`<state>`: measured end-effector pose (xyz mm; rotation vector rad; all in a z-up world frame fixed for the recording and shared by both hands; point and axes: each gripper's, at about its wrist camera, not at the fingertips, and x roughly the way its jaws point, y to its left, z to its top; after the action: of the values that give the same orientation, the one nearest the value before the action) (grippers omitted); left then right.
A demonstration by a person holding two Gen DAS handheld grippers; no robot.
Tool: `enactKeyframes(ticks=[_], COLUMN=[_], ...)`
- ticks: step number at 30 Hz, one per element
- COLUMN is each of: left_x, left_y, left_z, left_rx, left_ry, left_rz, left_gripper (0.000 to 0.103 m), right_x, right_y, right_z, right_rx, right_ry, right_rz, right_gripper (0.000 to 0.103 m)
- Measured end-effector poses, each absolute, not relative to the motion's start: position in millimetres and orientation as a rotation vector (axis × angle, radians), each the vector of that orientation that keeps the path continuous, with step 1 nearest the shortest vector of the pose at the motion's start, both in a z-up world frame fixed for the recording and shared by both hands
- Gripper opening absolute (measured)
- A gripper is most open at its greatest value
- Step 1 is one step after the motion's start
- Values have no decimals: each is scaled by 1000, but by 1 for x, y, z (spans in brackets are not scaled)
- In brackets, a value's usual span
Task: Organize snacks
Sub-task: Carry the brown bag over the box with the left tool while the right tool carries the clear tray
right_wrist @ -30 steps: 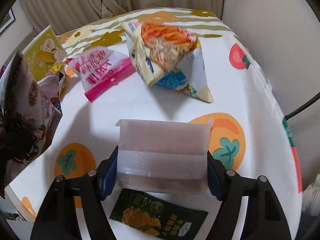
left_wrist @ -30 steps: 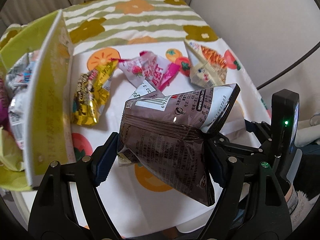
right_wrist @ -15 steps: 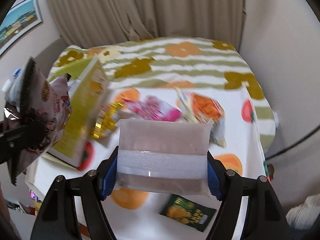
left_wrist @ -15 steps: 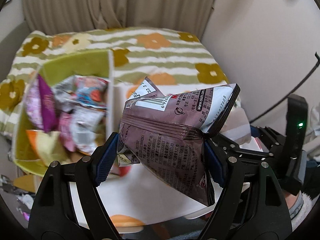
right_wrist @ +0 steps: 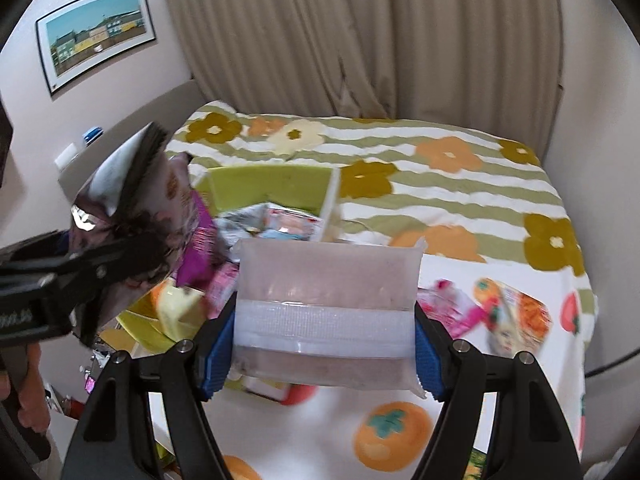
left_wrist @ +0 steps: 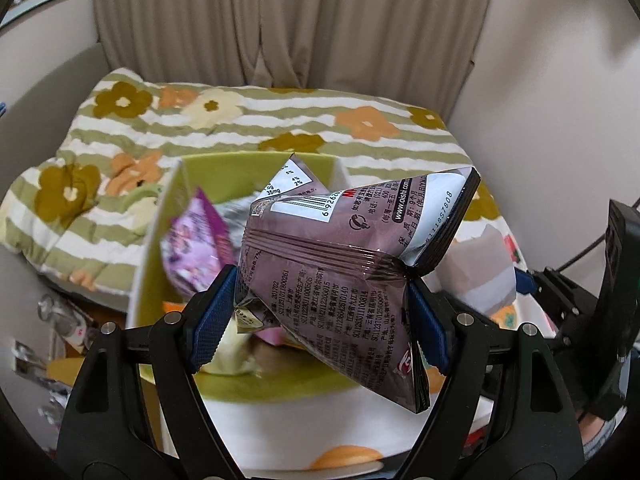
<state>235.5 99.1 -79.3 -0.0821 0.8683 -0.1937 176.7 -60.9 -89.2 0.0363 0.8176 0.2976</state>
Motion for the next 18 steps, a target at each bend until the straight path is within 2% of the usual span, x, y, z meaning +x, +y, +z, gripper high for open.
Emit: enactKeyframes(ticks=[15, 17, 18], left_x=[246, 247, 247], left_y=[191, 195, 195], left_z=[-134, -145, -149], left_rx=[-37, -40, -42], left_ry=[966, 975, 977], left_rz=[-228, -243, -245], left_gripper=[78, 81, 88], right_x=[208, 209, 209], right_y=[15, 23, 26], right_z=[-112, -114, -115], right_rx=[45, 43, 43], right_ry=[901, 913, 920], right_rz=[238, 227, 222], right_gripper=[70, 70, 70])
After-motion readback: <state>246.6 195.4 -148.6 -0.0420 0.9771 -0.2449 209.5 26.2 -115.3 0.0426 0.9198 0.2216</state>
